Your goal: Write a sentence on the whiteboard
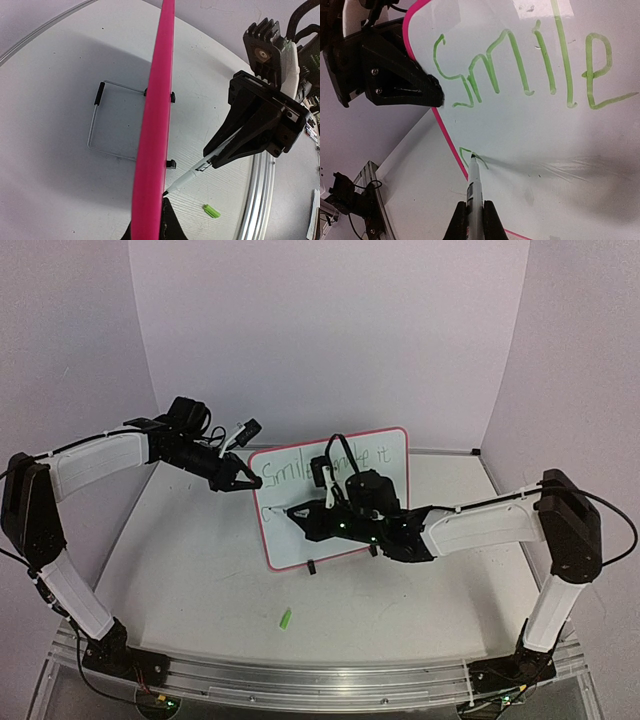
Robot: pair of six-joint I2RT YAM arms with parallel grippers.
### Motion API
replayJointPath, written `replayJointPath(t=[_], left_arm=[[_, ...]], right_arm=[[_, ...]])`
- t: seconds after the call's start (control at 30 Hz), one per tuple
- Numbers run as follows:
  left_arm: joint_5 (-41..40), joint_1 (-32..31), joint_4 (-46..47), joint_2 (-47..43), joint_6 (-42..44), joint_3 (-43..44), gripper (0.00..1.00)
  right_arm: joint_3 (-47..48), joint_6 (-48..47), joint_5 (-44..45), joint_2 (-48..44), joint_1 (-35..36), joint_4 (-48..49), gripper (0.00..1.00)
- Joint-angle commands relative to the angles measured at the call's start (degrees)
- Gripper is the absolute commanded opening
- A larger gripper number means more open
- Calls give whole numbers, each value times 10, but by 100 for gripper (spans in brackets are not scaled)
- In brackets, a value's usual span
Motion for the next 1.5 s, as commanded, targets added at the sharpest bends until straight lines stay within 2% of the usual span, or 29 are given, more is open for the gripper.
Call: replayJointPath(t=[0.0,0.6,1.47], left_arm=[[-74,0,6,-2,38,6,0],[-74,-1,5,-3,39,6,0],[-75,-1,5,-3,39,6,0]], right_arm=[[-17,9,6,5,-7,10,0],[-23,3,50,-24,-7,2,0],[9,-14,43,-30,-7,2,0]])
